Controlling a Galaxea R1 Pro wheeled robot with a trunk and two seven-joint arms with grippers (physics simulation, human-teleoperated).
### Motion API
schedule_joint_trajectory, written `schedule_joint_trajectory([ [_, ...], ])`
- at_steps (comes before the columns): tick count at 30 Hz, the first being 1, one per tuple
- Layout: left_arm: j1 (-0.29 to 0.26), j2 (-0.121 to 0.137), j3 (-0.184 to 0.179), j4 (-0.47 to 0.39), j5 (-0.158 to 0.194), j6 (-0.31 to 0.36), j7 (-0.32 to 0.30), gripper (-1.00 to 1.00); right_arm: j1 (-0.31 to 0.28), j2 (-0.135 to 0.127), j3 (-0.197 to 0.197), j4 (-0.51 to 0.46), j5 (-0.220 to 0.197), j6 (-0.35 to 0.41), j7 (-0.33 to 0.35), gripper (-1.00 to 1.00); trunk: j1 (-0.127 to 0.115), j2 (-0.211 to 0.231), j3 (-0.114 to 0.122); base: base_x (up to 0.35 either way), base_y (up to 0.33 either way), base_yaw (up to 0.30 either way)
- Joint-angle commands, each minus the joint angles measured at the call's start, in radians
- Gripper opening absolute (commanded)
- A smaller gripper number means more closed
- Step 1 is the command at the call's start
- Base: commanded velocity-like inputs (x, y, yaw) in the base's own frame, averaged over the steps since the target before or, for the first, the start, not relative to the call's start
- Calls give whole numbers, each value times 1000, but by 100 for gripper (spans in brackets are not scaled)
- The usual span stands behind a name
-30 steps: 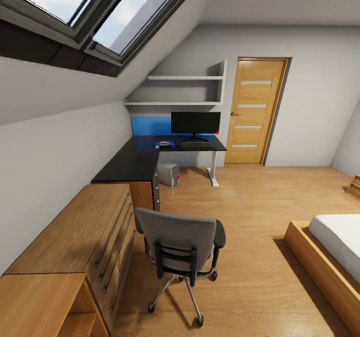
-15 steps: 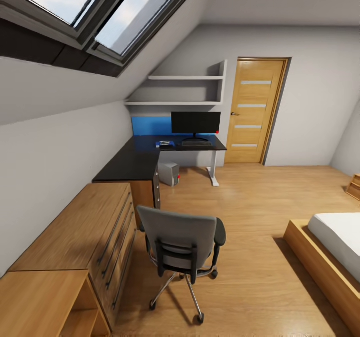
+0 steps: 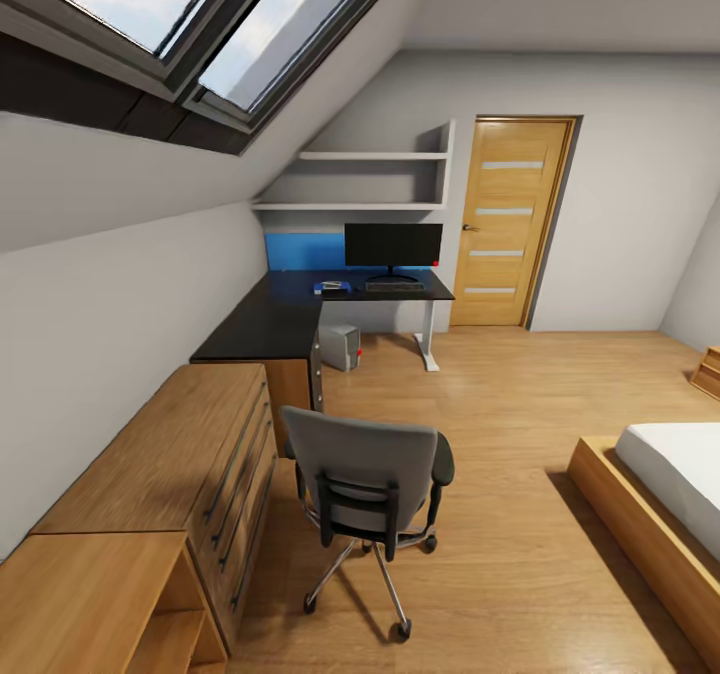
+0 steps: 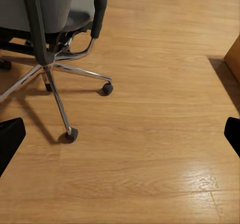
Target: In the bedroom, organize the workspace by keeping the computer under the desk, ensuring the monitor is on the desk, placing the keyboard on the desk next to the monitor, placing the mouse on the desk next to the keyboard, moving the folder from the swivel chair onto the desk next to the mouse, stacking the notebook on top of the folder with the pen on top of the notebook, and positioning the swivel chair next to the desk.
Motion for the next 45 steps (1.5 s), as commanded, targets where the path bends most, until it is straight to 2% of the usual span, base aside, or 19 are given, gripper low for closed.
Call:
schedule_joint_trajectory([
  [1,-1,0,1,-1,-9,-1,9,100,-1,0,4,1,7,-1,-10,100,0,-1,-2,-1,103,0],
  [33,0,-2,3,-1,-9,-2,10,100,0,0,4,1,7,-1,-10,100,0,-1,-2,0,40,0],
  [37,0,-17,6,-1,-9,-3,10,100,0,0,4,1,7,-1,-10,100,0,-1,-2,0,3,0],
  [38,-1,-34,5,-1,-8,-3,11,100,0,-1,4,1,7,-1,-10,100,0,-1,-2,0,0,0],
  [43,-1,-39,4,-6,-2,-1,16,100,0,-2,3,1,7,1,-10,100,12,-22,-11,0,0,0],
  [45,-2,-37,4,-7,-1,25,18,100,0,-2,3,-1,6,12,-11,100,19,-36,-17,0,0,0],
])
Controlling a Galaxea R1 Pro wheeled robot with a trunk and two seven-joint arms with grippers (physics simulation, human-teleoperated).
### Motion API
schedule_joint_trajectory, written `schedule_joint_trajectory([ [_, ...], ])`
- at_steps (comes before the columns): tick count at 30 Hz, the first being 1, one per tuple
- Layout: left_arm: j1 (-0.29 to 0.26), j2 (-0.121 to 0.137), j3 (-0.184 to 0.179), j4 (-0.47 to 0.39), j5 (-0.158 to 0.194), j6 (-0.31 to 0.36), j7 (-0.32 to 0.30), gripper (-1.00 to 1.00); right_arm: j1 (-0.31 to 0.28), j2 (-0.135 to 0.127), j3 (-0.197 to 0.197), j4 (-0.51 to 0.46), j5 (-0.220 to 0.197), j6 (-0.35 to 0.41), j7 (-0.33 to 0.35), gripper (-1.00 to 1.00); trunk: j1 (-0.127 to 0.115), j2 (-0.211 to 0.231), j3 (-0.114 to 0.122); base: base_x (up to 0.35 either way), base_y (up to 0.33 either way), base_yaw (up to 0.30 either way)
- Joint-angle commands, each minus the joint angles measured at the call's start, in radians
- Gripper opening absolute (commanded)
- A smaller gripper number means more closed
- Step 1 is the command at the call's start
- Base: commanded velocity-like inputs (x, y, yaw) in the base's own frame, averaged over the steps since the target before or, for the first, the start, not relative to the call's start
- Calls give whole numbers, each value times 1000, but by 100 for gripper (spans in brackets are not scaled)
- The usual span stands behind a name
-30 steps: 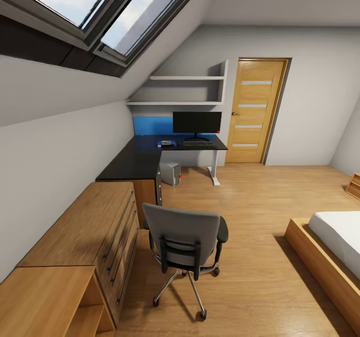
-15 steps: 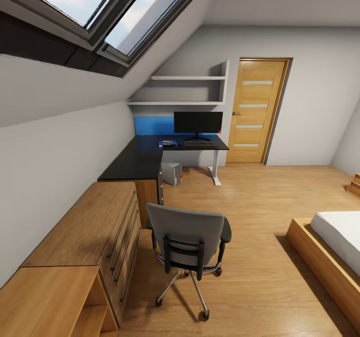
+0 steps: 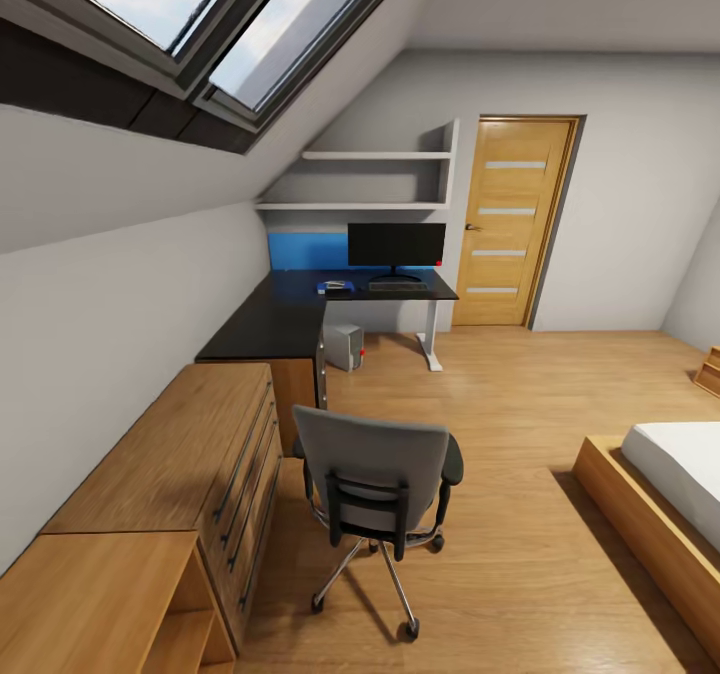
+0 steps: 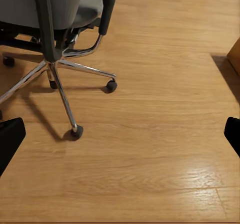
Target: In the bedroom, organize the workspace by keeping the computer under the desk, ensuring the monitor is on the desk, placing the keyboard on the desk next to the monitor, placing the mouse on the desk next to the keyboard, moving the folder from the swivel chair onto the desk next to the mouse, stacking the notebook on top of the folder with the pen on top of the notebook, and positioning the swivel chair next to the desk.
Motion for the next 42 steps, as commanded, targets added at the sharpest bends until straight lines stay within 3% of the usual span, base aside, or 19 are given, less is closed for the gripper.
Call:
schedule_joint_trajectory([
  [1,-3,-9,4,-112,-7,312,5,100,-1,-14,1,-17,6,27,-12,100,4,-9,-5,0,0,0],
  [3,-3,-30,3,-207,-7,427,5,100,-2,-19,0,-42,4,29,-13,100,12,-23,-11,0,0,0],
  [5,-4,-47,3,-273,-8,493,5,100,-4,-21,-1,-72,0,34,-16,100,20,-37,-17,0,0,0],
  [9,-13,-80,2,-369,-9,581,4,100,-12,-19,-5,-113,-27,85,-26,100,35,-65,-30,0,0,0],
  [11,-39,-97,1,-404,-10,640,4,100,-32,-17,-6,-129,-59,152,-37,100,43,-79,-36,0,0,0],
  [12,-79,-109,1,-421,-11,707,3,100,-65,-12,-6,-150,-88,230,-42,100,46,-86,-39,0,0,0],
  [14,-126,-112,0,-430,-11,780,3,100,-103,-1,-6,-170,-104,306,-45,100,54,-100,-46,0,0,0],
  [16,-214,-112,-1,-434,-11,892,3,100,-177,18,-6,-187,-117,415,-47,100,62,-114,-52,0,0,0],
  [20,-294,-112,-1,-410,-11,982,0,100,-269,28,-7,-182,-124,510,-47,100,77,-142,-64,0,0,0],
  [24,-322,-112,-25,-290,-24,1007,-14,100,-307,35,-11,-135,-168,537,-44,100,92,-170,-77,0,0,0],
  [26,-327,-108,-45,-257,-32,1012,-30,100,-313,51,-11,-76,-187,480,-40,100,100,-184,-83,0,0,0],
  [28,-328,-106,-62,-247,-41,1014,-33,100,-314,74,-7,-27,-186,403,-36,100,108,-198,-89,0,0,0],
  [31,-329,-105,-85,-246,-45,1012,-29,100,-314,81,-5,-10,-185,375,-34,100,119,-219,-99,0,0,0],
  [34,-329,-102,-100,-246,-45,1011,-26,100,-315,87,-4,-3,-184,361,-33,100,131,-240,-108,0,0,0],
  [38,-329,-100,-110,-248,-49,924,-23,100,-315,89,-4,0,-184,354,-33,100,146,-268,-121,0,0,-10],
  [42,-329,-101,-110,-246,-51,904,-23,100,-315,89,-3,1,-183,354,-33,100,161,-296,-133,0,0,-134],
])
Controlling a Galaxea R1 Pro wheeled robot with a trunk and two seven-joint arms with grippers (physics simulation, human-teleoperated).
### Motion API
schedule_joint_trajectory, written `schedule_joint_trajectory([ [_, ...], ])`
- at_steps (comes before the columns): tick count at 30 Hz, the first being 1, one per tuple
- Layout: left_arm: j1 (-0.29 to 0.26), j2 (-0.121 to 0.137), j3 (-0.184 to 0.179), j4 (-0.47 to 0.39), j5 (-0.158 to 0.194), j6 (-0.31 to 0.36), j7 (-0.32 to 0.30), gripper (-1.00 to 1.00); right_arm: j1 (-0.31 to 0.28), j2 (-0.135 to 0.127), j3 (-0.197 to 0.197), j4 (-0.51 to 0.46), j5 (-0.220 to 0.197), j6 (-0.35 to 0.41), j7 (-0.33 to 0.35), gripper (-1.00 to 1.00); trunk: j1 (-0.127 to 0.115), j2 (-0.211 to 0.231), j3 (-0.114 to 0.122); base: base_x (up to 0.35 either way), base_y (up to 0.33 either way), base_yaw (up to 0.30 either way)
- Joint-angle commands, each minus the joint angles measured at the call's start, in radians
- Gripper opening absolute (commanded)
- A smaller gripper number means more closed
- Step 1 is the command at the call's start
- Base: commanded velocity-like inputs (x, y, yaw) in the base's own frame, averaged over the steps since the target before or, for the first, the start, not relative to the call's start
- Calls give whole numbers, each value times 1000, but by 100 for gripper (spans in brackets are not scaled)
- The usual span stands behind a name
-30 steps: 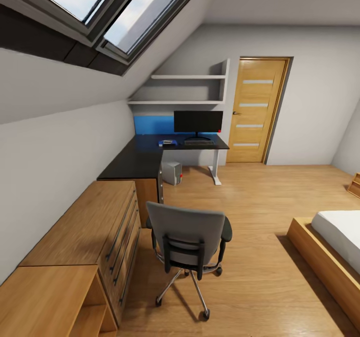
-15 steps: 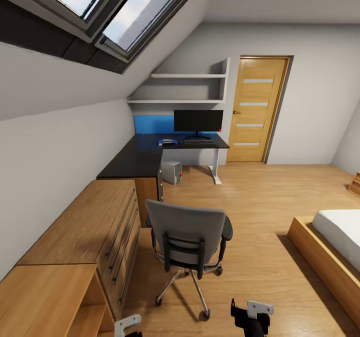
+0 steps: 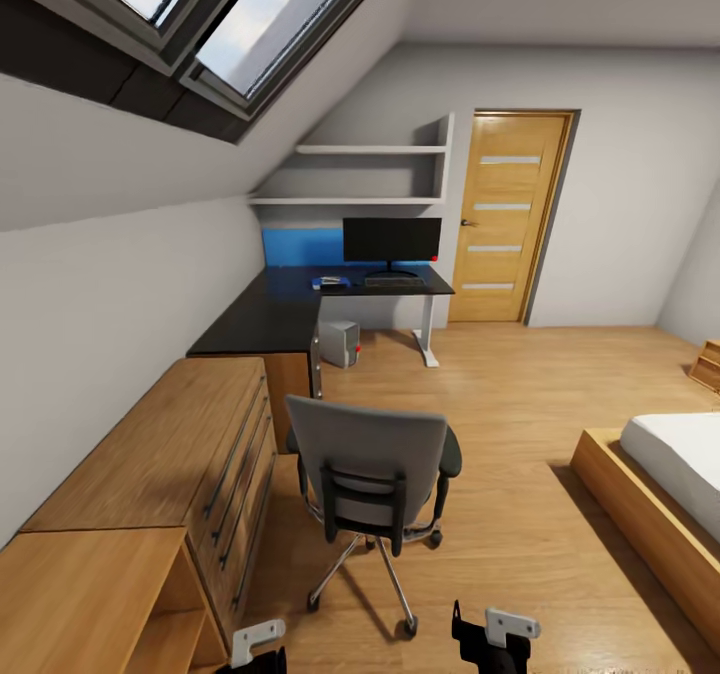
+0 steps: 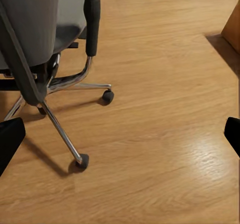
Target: In the bedroom, organize the workspace by keeping the computer under the desk, ensuring the monitor is on the desk, placing the keyboard on the desk next to the monitor, placing the mouse on the desk next to the keyboard, moving the folder from the swivel chair onto the desk next to the mouse, stacking the notebook on top of the folder with the pen on top of the notebook, and positioning the swivel chair next to the desk.
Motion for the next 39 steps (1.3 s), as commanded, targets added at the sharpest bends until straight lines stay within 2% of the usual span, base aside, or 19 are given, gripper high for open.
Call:
schedule_joint_trajectory([
  [1,-1,0,6,1,-11,-6,2,100,-1,0,4,1,-5,-3,-2,100,4,-8,-5,0,0,-147],
  [22,-1,0,7,2,-9,-13,4,100,-1,2,5,3,3,-2,-1,100,85,-155,-70,0,0,-23],
  [25,-1,0,7,2,-9,-13,4,100,-1,2,5,7,35,-2,-1,100,96,-176,-80,0,0,0],
  [31,-1,1,6,2,-10,-13,4,100,-1,2,5,38,164,0,-1,100,119,-218,-99,0,0,0],
  [35,-1,2,6,3,-11,-13,4,100,-1,2,5,43,181,-1,-1,100,134,-246,-111,0,0,0],
  [37,-1,2,6,5,-11,-13,4,100,-1,15,4,45,184,-2,-1,100,142,-260,-117,0,0,0],
  [39,-1,2,6,5,-11,-13,4,100,-1,17,4,45,184,-2,-1,100,150,-274,-124,0,0,0],
])
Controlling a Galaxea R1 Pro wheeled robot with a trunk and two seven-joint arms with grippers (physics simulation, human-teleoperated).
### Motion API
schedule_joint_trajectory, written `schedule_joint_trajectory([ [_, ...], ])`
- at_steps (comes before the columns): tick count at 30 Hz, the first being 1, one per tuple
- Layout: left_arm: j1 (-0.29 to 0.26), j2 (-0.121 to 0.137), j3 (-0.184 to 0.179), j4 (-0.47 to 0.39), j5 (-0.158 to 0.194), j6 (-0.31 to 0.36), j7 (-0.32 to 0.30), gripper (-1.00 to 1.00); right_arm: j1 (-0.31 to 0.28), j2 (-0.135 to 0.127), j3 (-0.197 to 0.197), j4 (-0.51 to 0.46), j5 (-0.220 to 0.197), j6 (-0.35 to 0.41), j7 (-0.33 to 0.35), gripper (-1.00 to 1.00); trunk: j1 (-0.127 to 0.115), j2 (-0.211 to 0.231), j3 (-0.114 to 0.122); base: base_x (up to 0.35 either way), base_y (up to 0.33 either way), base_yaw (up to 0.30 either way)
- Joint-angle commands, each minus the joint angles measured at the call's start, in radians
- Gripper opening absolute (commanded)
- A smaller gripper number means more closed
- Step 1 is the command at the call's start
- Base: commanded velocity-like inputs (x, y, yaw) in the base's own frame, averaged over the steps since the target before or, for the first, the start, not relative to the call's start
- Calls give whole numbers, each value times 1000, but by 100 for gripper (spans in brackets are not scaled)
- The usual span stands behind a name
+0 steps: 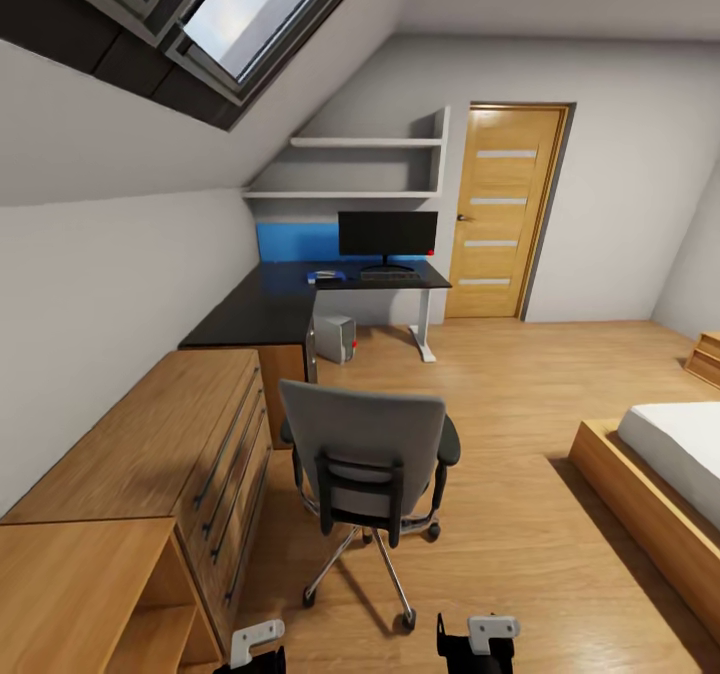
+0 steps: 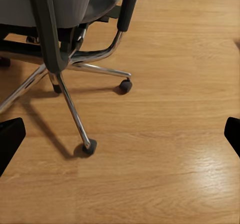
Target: In the bedroom, organize the workspace by keeping the computer under the desk, ensuring the monitor is on the desk, placing the keyboard on the desk next to the monitor, placing the mouse on the desk next to the keyboard, moving the folder from the swivel chair onto the desk next to the mouse, stacking the notebook on top of the folder with the pen on top of the notebook, and positioning the swivel chair next to the desk.
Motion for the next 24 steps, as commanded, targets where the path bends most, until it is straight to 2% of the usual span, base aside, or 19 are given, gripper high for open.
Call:
schedule_joint_trajectory([
  [1,-1,-1,6,1,-10,-3,2,100,-1,0,3,1,9,0,-10,100,4,-8,-4,0,0,0],
  [24,-1,-2,6,2,-10,-3,2,100,-1,1,3,1,11,0,-10,100,92,-169,-76,0,0,0],
])
